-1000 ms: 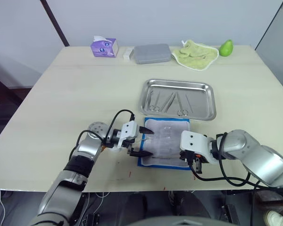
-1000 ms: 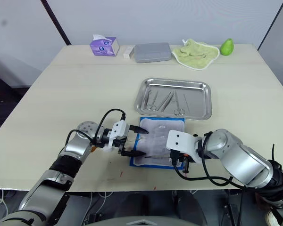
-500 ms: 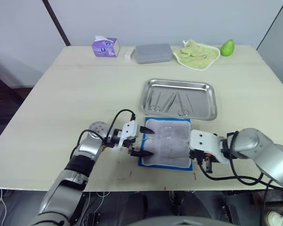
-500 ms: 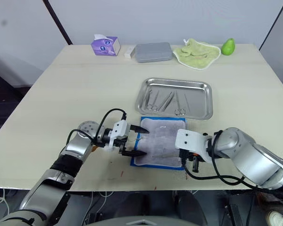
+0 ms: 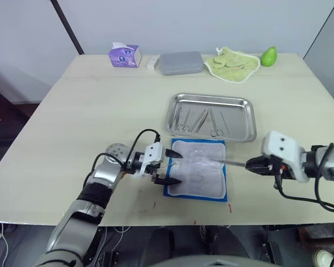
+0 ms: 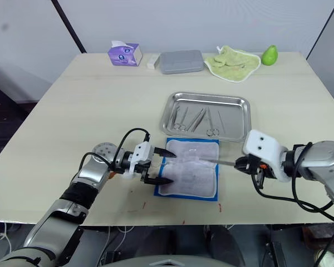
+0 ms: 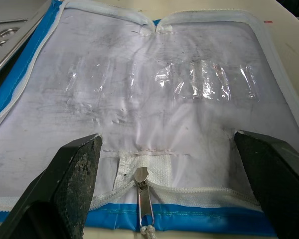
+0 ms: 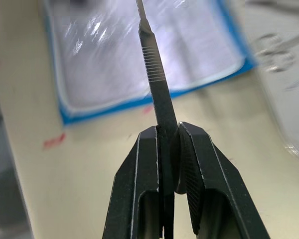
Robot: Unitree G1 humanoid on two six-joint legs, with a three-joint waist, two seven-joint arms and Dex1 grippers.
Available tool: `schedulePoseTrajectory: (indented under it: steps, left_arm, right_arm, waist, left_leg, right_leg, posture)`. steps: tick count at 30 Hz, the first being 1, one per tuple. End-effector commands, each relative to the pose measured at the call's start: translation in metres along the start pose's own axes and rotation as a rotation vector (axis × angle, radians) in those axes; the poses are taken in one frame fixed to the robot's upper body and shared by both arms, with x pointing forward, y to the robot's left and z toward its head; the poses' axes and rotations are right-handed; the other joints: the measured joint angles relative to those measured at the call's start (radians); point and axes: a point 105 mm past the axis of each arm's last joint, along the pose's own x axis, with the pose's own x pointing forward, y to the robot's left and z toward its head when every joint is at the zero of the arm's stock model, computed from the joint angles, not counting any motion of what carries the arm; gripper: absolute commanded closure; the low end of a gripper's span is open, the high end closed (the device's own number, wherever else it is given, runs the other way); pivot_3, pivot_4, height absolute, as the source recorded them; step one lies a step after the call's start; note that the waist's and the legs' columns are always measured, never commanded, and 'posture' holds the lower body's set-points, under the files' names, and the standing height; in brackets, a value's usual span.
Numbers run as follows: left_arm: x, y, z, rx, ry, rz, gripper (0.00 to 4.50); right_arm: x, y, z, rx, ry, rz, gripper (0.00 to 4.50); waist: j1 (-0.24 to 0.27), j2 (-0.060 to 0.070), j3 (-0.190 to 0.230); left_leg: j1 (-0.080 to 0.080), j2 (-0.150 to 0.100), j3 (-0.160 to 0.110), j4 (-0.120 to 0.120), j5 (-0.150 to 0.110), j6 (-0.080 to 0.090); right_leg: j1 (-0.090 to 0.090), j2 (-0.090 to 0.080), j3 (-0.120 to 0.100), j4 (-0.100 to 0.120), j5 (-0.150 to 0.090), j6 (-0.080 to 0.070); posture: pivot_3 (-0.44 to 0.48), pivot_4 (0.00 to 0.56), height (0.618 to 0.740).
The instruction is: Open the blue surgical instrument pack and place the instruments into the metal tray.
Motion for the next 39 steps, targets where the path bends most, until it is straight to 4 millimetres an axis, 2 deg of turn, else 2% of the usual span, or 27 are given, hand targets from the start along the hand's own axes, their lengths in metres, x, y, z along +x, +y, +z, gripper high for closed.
schedulePoseTrajectory:
  steps: [1, 3, 5, 7, 8, 11, 15, 28, 39]
  left_arm:
    - [-0.001, -0.019, -0.041, -0.144, 0.116, -0.003, 0.0]
    - [-0.001, -0.018, -0.04, -0.147, 0.108, 0.004, 0.0]
    - [-0.002, -0.019, -0.039, -0.149, 0.101, 0.01, 0.0]
    - [-0.002, -0.02, -0.039, -0.15, 0.098, 0.012, 0.0]
    - [-0.003, -0.021, -0.04, -0.151, 0.098, 0.013, 0.0]
    - [-0.005, -0.023, -0.041, -0.156, 0.098, 0.021, 0.0]
    - [-0.006, -0.022, -0.042, -0.153, 0.108, 0.022, 0.0]
    - [-0.007, -0.021, -0.043, -0.156, 0.11, 0.031, 0.0]
    - [-0.006, -0.023, -0.043, -0.158, 0.11, 0.03, 0.0]
  right_arm:
    - [0.002, -0.029, 0.004, 0.072, -0.016, -0.243, 4.45]
    - [0.008, -0.035, 0.002, 0.106, -0.001, -0.301, 4.45]
    - [0.021, -0.044, 0.01, 0.264, -0.077, -0.331, 4.45]
    - [0.029, -0.049, 0.016, 0.353, -0.115, -0.348, 4.45]
    - [0.034, -0.06, 0.018, 0.397, -0.132, -0.425, 4.45]
    - [0.049, -0.083, 0.014, 0.484, -0.129, -0.591, 4.45]
    - [0.063, -0.092, 0.008, 0.564, -0.129, -0.66, 4.45]
    - [0.1, -0.09, 0.004, 0.656, -0.121, -0.666, 4.45]
    - [0.112, -0.093, -0.003, 0.669, -0.092, -0.674, 4.45]
  waist:
    - [-0.001, 0.002, -0.001]
    - [0.0, 0.004, -0.001]
    - [-0.003, 0.004, -0.001]
    - [-0.005, 0.006, -0.001]
    - [-0.004, 0.006, -0.001]
    - [-0.004, 0.007, -0.001]
    - [-0.006, 0.007, -0.001]
    - [-0.008, 0.009, 0.0]
    - [-0.009, 0.009, 0.0]
  left_leg:
    - [0.0, 0.0, 0.0, 0.0, 0.0, 0.0]
    - [0.0, 0.0, 0.001, 0.0, 0.0, 0.0]
    - [0.0, -0.001, 0.001, 0.0, 0.0, 0.0]
    - [0.001, 0.0, 0.001, 0.0, 0.0, 0.0]
    - [0.0, 0.0, 0.001, 0.0, 0.0, 0.0]
    - [-0.001, 0.0, 0.0, 0.0, 0.0, 0.0]
    - [-0.001, -0.002, 0.001, -0.001, 0.0, 0.0]
    - [0.0, -0.001, 0.001, -0.001, 0.0, 0.0]
    - [0.0, -0.001, 0.001, -0.001, 0.0, 0.0]
  right_leg:
    - [0.0, 0.0, 0.0, 0.0, 0.0, 0.0]
    - [0.0, 0.0, 0.001, 0.001, 0.0, 0.0]
    - [-0.001, -0.001, 0.001, 0.001, 0.0, 0.0]
    - [-0.001, 0.001, 0.002, 0.001, 0.0, 0.0]
    - [-0.001, 0.001, 0.002, 0.002, 0.0, 0.0]
    - [-0.002, 0.001, 0.002, 0.002, 0.0, 0.0]
    - [-0.002, 0.0, 0.004, 0.002, 0.0, -0.001]
    - [-0.003, 0.001, 0.005, 0.004, 0.0, -0.001]
    - [-0.003, 0.001, 0.005, 0.004, 0.0, -0.001]
  posture:
    - [0.0, 0.15, 0.74]
    - [0.0, 0.15, 0.74]
    - [0.0, 0.15, 0.74]
    - [0.0, 0.15, 0.74]
    - [0.0, 0.15, 0.74]
    - [0.0, 0.15, 0.74]
    - [0.0, 0.15, 0.74]
    - [0.0, 0.15, 0.74]
    - [0.0, 0.15, 0.74]
